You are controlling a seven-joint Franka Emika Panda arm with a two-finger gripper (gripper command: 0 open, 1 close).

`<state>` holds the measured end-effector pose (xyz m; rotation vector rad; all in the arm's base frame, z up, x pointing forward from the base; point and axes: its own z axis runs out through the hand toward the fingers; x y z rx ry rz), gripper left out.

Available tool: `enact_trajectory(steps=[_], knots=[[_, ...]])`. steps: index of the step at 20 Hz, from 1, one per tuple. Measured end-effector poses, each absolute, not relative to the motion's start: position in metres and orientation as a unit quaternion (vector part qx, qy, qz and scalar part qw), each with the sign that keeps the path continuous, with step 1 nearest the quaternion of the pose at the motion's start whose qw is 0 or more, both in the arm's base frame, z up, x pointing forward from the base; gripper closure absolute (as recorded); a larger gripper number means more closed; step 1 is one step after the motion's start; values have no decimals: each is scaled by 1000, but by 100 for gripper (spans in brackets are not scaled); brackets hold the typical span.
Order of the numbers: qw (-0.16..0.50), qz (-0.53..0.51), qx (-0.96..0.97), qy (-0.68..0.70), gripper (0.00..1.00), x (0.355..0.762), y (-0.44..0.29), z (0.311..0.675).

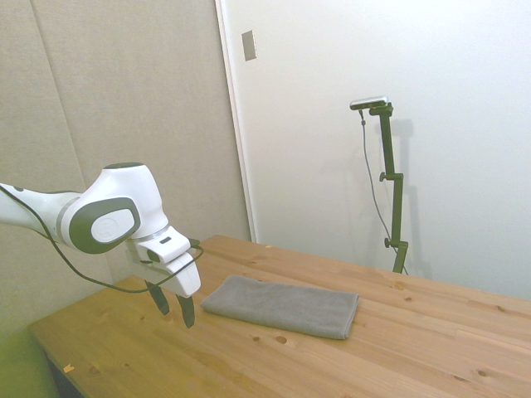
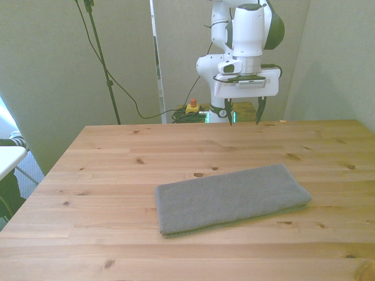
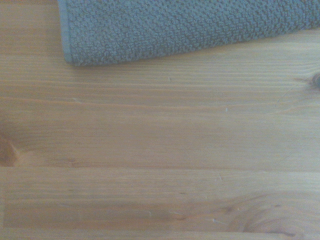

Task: Fold the towel

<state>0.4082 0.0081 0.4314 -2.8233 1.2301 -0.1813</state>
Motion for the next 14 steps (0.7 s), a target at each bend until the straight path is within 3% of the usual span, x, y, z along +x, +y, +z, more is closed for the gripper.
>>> enact_trajectory(steps=[4,8,14], knots=[[34,-58,-914,401,0,413,8,432],[33,-70,-913,401,0,444,15,440],[-62,-112,-907,402,0,515,78,419]])
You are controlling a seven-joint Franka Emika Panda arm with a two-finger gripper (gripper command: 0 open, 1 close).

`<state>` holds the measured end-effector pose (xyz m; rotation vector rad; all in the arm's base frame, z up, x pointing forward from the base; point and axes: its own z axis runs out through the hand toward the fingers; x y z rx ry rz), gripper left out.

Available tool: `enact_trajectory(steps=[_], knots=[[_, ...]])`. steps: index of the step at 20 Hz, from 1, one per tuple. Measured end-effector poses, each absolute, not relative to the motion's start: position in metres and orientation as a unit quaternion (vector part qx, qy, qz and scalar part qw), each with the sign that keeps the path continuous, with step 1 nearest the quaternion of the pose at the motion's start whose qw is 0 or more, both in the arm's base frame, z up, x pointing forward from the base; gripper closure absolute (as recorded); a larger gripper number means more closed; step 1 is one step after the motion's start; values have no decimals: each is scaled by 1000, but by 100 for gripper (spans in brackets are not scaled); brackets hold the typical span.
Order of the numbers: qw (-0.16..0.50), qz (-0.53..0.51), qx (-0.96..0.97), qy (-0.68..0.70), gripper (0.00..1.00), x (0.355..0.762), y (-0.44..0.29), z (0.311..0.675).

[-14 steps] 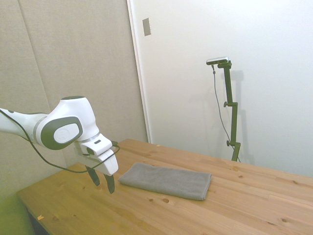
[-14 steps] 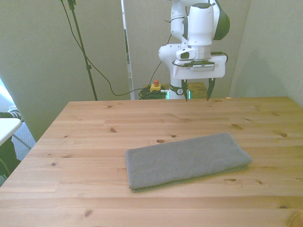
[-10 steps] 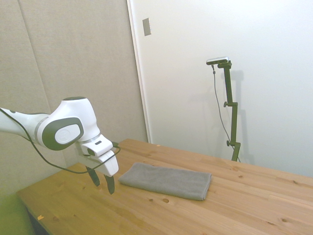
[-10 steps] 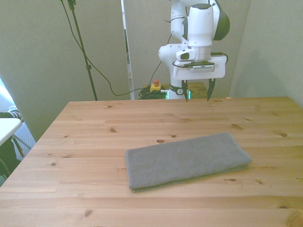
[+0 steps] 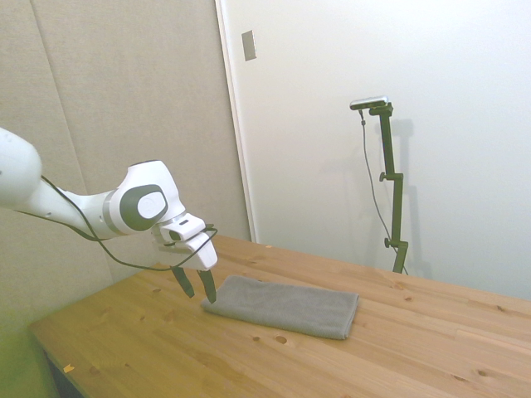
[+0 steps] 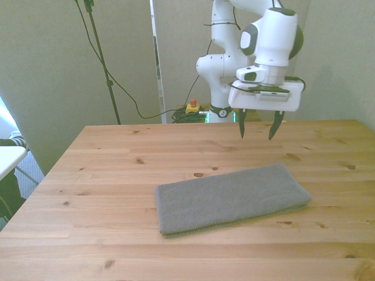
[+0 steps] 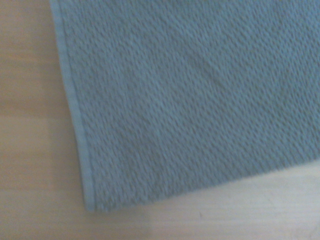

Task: Fold the towel

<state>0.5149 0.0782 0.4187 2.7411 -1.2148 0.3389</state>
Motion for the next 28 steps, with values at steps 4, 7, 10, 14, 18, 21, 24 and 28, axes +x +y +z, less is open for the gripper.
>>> enact_trajectory(steps=[4,7,10,14,18,21,24,28], knots=[[138,145,902,-382,0,540,133,406],[197,161,899,-356,0,548,179,395],[229,189,894,-336,0,563,209,383],[246,200,893,-318,0,577,229,365],[259,203,893,-308,0,580,240,351],[279,207,886,-306,0,583,237,342],[289,207,883,-307,0,586,231,334],[296,212,879,-308,0,590,224,333]])
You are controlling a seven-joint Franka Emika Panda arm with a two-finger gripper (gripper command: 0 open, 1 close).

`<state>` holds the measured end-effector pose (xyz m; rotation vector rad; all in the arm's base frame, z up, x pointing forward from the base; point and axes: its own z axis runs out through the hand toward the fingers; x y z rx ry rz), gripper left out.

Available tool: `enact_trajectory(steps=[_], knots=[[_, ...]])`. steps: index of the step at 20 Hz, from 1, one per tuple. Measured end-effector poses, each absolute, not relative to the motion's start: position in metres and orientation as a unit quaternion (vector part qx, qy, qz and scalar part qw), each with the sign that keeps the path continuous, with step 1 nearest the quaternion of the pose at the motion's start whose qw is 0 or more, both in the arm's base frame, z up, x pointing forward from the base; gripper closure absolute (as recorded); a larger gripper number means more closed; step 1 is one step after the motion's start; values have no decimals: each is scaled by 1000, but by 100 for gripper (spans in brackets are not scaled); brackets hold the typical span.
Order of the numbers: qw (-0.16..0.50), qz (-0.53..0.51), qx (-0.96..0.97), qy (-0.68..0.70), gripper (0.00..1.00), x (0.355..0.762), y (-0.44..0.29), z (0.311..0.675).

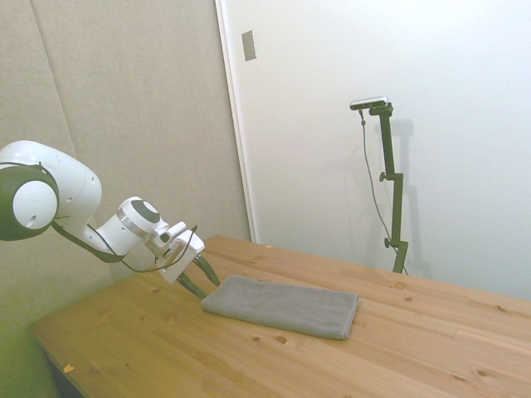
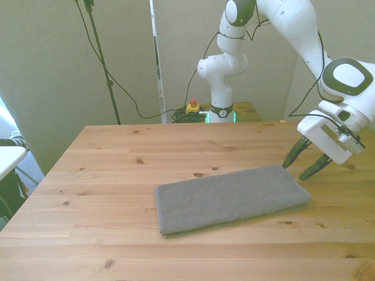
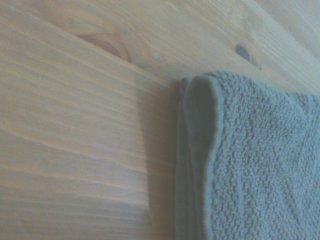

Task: Fold the towel

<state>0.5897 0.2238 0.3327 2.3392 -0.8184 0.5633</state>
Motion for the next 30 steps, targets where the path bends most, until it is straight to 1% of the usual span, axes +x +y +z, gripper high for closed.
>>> enact_trajectory(steps=[4,5,15,30], knots=[[297,212,876,-315,0,595,212,332],[293,214,876,-317,100,597,210,332],[281,218,879,-318,100,601,207,333],[271,216,884,-313,100,601,205,319]])
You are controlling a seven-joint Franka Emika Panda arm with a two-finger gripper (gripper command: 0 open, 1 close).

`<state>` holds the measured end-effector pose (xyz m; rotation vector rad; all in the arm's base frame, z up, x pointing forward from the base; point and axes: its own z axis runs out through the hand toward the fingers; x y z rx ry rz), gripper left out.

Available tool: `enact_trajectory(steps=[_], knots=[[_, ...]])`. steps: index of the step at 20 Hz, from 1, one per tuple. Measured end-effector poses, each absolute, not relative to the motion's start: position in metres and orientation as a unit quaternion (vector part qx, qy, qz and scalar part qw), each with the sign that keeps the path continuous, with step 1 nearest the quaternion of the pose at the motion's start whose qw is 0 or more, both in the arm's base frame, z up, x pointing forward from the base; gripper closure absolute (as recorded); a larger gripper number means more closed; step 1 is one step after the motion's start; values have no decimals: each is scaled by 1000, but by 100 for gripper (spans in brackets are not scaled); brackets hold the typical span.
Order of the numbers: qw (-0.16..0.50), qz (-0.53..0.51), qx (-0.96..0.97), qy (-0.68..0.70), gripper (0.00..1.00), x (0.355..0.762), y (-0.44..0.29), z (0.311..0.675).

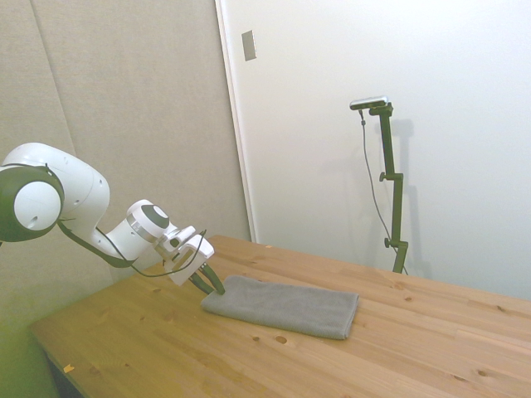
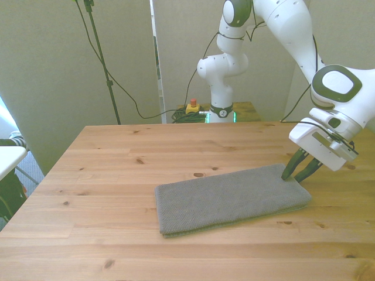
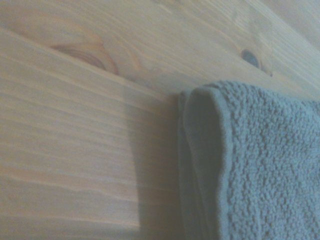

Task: Fold the towel

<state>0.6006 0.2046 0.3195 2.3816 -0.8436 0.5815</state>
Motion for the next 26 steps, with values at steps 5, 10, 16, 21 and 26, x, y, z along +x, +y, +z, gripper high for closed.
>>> enact_trajectory(steps=[5,10,16,21,26], knots=[[272,214,885,-312,100,600,205,316],[265,218,884,-316,100,603,201,322],[244,235,877,-341,100,605,178,363],[223,237,872,-365,100,610,144,400],[194,228,871,-390,100,616,98,431]])
